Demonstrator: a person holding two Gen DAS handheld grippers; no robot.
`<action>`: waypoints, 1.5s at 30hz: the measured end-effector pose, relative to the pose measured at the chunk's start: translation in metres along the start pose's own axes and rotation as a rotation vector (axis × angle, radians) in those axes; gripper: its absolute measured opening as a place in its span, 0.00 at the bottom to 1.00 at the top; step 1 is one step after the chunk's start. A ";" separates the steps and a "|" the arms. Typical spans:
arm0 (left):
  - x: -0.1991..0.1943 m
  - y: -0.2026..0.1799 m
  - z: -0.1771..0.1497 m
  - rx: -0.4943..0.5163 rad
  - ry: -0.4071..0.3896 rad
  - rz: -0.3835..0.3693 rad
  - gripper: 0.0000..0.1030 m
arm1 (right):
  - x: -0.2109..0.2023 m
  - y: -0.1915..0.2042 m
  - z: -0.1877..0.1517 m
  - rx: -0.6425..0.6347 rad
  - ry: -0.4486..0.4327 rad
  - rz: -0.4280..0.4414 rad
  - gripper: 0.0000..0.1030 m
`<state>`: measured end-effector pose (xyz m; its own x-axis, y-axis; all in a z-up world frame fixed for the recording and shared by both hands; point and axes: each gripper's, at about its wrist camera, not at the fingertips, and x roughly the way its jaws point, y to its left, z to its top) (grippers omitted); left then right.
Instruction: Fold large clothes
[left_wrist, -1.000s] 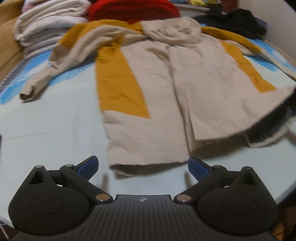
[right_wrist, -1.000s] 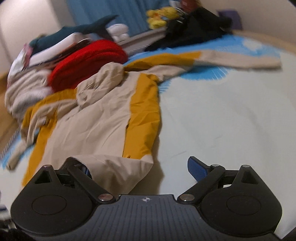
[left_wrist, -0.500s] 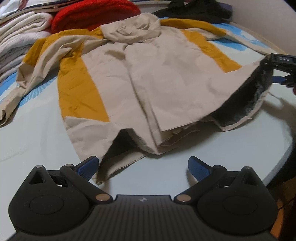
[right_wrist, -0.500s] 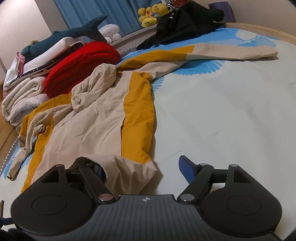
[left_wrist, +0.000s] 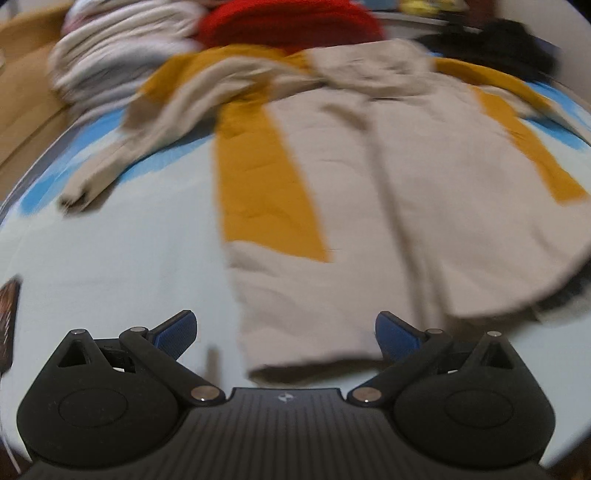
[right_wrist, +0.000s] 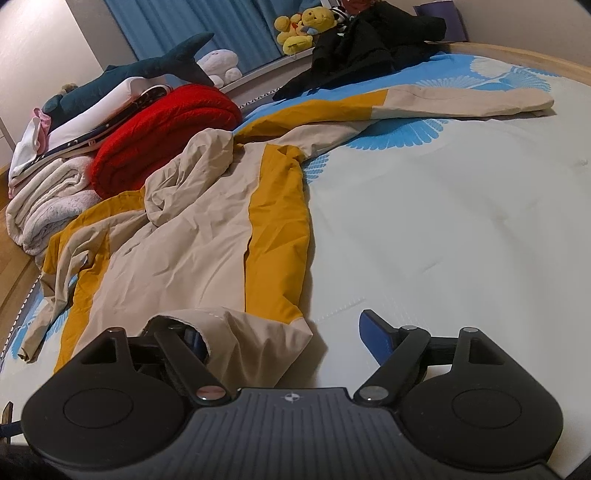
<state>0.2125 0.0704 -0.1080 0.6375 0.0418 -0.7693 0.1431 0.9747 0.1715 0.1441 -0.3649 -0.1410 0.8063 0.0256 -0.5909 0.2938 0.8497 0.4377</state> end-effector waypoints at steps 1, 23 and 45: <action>0.005 0.006 0.002 -0.031 0.017 0.027 1.00 | 0.000 0.000 0.000 0.001 0.001 0.001 0.79; -0.009 0.062 0.005 -0.275 0.037 -0.038 1.00 | -0.015 -0.009 0.011 -0.037 -0.166 -0.279 0.19; -0.004 0.046 -0.012 -0.065 0.009 0.024 0.94 | -0.009 -0.036 0.006 0.130 -0.123 -0.393 0.13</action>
<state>0.2076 0.1180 -0.1037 0.6335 0.0666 -0.7708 0.0780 0.9857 0.1493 0.1298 -0.3988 -0.1471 0.6733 -0.3561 -0.6480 0.6464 0.7089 0.2821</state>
